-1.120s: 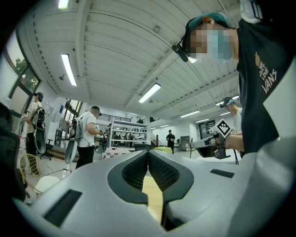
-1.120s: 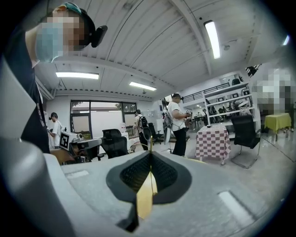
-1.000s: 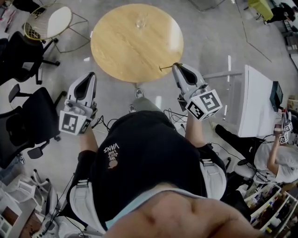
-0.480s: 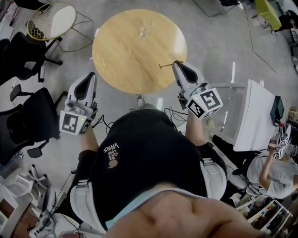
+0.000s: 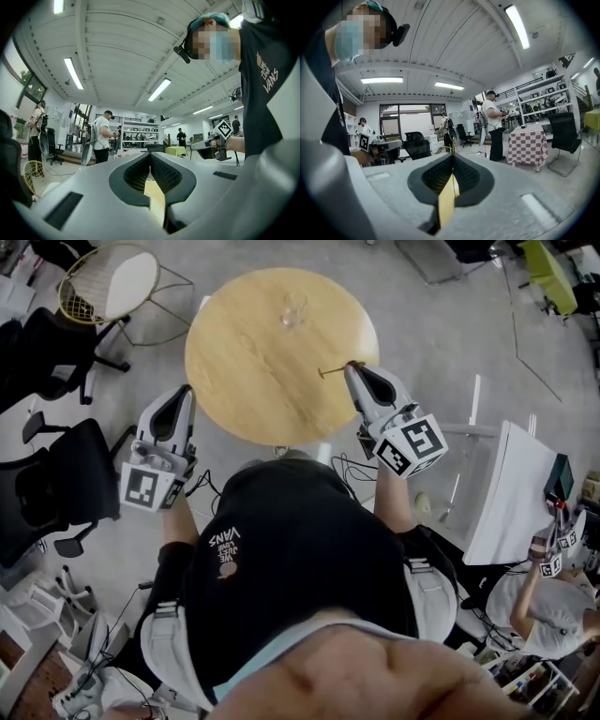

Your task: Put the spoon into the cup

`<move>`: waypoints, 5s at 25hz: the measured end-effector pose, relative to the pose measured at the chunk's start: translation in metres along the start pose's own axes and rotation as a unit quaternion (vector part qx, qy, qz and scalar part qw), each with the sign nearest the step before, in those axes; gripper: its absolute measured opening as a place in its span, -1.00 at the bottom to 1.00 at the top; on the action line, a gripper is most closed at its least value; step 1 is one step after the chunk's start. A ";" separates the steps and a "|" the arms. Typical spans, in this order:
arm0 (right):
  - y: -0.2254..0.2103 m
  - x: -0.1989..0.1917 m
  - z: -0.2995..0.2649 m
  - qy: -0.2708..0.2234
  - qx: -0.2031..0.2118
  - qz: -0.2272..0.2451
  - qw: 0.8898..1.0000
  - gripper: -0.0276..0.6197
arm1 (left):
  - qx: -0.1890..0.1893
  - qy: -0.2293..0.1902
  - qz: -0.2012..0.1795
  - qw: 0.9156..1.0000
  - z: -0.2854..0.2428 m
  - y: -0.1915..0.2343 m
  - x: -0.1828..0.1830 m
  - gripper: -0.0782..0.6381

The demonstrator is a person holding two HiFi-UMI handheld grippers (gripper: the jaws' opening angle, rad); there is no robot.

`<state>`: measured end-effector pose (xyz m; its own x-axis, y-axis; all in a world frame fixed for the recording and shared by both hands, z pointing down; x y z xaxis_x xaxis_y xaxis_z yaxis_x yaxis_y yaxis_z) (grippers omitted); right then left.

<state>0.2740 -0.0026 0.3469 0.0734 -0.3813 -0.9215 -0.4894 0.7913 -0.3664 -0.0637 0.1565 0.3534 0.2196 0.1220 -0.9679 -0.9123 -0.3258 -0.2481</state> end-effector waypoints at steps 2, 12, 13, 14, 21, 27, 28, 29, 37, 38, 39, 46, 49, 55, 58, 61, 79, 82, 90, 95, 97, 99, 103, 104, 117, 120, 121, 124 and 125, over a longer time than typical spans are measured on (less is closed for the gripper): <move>-0.004 0.002 -0.004 0.003 0.002 0.000 1.000 -0.92 | -0.004 -0.004 0.002 1.000 -0.008 0.002 0.000 -0.79; 0.000 -0.002 -0.028 0.010 -0.025 -0.003 1.000 -0.91 | -0.029 -0.013 -0.002 0.999 -0.026 0.038 -0.010 -0.79; 0.002 -0.003 -0.033 0.008 -0.030 -0.005 1.000 -0.91 | -0.034 -0.009 -0.004 0.999 -0.026 0.045 -0.013 -0.79; 0.006 -0.004 -0.037 0.007 -0.034 -0.007 0.999 -0.91 | -0.040 -0.006 -0.003 0.999 -0.026 0.051 -0.014 -0.79; 0.037 -0.011 -0.070 -0.008 -0.073 -0.020 0.997 -0.91 | -0.092 -0.019 0.009 0.996 -0.025 0.100 -0.024 -0.79; 0.075 -0.023 -0.091 -0.025 -0.119 -0.024 0.992 -0.91 | -0.150 -0.034 0.012 0.988 -0.024 0.140 -0.034 -0.79; 0.081 -0.025 -0.093 -0.027 -0.126 -0.024 0.991 -0.91 | -0.157 -0.031 0.016 0.987 -0.023 0.145 -0.034 -0.79; 0.087 -0.027 -0.097 -0.030 -0.133 -0.025 0.990 -0.91 | -0.161 -0.026 0.023 0.986 -0.022 0.150 -0.034 -0.79; 0.129 -0.035 -0.118 -0.057 -0.186 -0.017 0.981 -0.91 | -0.205 -0.052 0.010 0.977 -0.004 0.196 -0.049 -0.79; 0.133 -0.035 -0.120 -0.059 -0.191 -0.016 0.980 -0.92 | -0.210 -0.055 0.008 0.976 -0.002 0.200 -0.051 -0.79; 0.136 -0.035 -0.121 -0.061 -0.197 -0.015 0.978 -0.91 | -0.214 -0.055 0.007 0.975 -0.001 0.204 -0.053 -0.79; 0.151 -0.038 -0.122 -0.062 -0.225 -0.012 0.972 -0.91 | -0.236 -0.063 0.016 0.970 0.003 0.215 -0.058 -0.79; 0.154 -0.037 -0.124 -0.060 -0.229 -0.010 0.972 -0.91 | -0.238 -0.062 0.020 0.969 0.002 0.218 -0.061 -0.79; 0.142 -0.033 -0.129 -0.054 -0.230 -0.007 0.972 -0.91 | -0.250 -0.064 0.023 0.966 -0.015 0.215 -0.065 -0.79; 0.129 -0.028 -0.131 -0.052 -0.227 -0.006 0.972 -0.91 | -0.250 -0.064 0.022 0.966 -0.027 0.211 -0.063 -0.79; 0.117 -0.020 -0.132 -0.050 -0.222 -0.005 0.974 -0.91 | -0.249 -0.062 0.021 0.966 -0.037 0.207 -0.060 -0.79; 0.046 0.010 -0.155 -0.026 -0.194 0.013 0.981 -0.91 | -0.215 -0.052 0.033 0.975 -0.088 0.203 -0.066 -0.79; 0.036 0.016 -0.158 -0.025 -0.193 0.019 0.981 -0.91 | -0.215 -0.044 0.029 0.975 -0.096 0.203 -0.068 -0.79; 0.012 0.025 -0.169 -0.029 -0.187 0.020 0.982 -0.91 | -0.214 -0.028 0.035 0.976 -0.108 0.200 -0.075 -0.79; -0.005 0.027 -0.173 -0.027 -0.184 0.017 0.982 -0.91 | -0.215 -0.020 0.035 0.976 -0.117 0.197 -0.077 -0.79; -0.012 0.027 -0.175 -0.025 -0.183 0.015 0.983 -0.91 | -0.216 -0.016 0.034 0.976 -0.122 0.196 -0.078 -0.79; -0.018 0.027 -0.179 -0.022 -0.181 0.013 0.983 -0.91 | -0.216 -0.013 0.034 0.976 -0.126 0.195 -0.080 -0.79; -0.026 0.027 -0.189 -0.017 -0.175 0.012 0.984 -0.91 | -0.215 -0.007 0.038 0.976 -0.131 0.197 -0.086 -0.79; -0.029 0.027 -0.191 -0.016 -0.174 0.012 0.985 -0.91 | -0.214 -0.006 0.039 0.976 -0.133 0.197 -0.087 -0.79; -0.067 0.022 -0.217 0.000 -0.166 0.002 0.986 -0.91 | -0.215 0.018 0.064 0.974 -0.164 0.195 -0.093 -0.79; -0.072 0.022 -0.222 0.001 -0.163 0.001 0.987 -0.91 | -0.213 0.031 0.067 0.974 -0.168 0.196 -0.093 -0.79; -0.074 0.022 -0.225 0.000 -0.162 0.000 0.987 -0.91 | -0.213 0.027 0.066 0.974 -0.169 0.197 -0.094 -0.79; -0.080 0.021 -0.231 0.002 -0.162 0.000 0.987 -0.91 | -0.219 -0.014 0.057 0.974 -0.173 0.202 -0.099 -0.79; -0.082 0.020 -0.234 0.003 -0.162 -0.001 0.987 -0.91 | -0.220 -0.018 0.055 0.974 -0.174 0.204 -0.101 -0.79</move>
<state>0.1124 -0.1865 0.3880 0.0698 -0.3856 -0.9200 -0.7413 0.5971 -0.3065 -0.2115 -0.0853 0.3933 0.1089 0.0946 -0.9895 -0.6918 -0.7077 -0.1438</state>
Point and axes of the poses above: the fingertips, and each gripper's own axes: z backward along the fingers, y to its left, x out of its top, the point moved 9 cm from there along z, backward along the fingers, and after that the axes turned 13 degrees about -z, right-handed, at the moved point
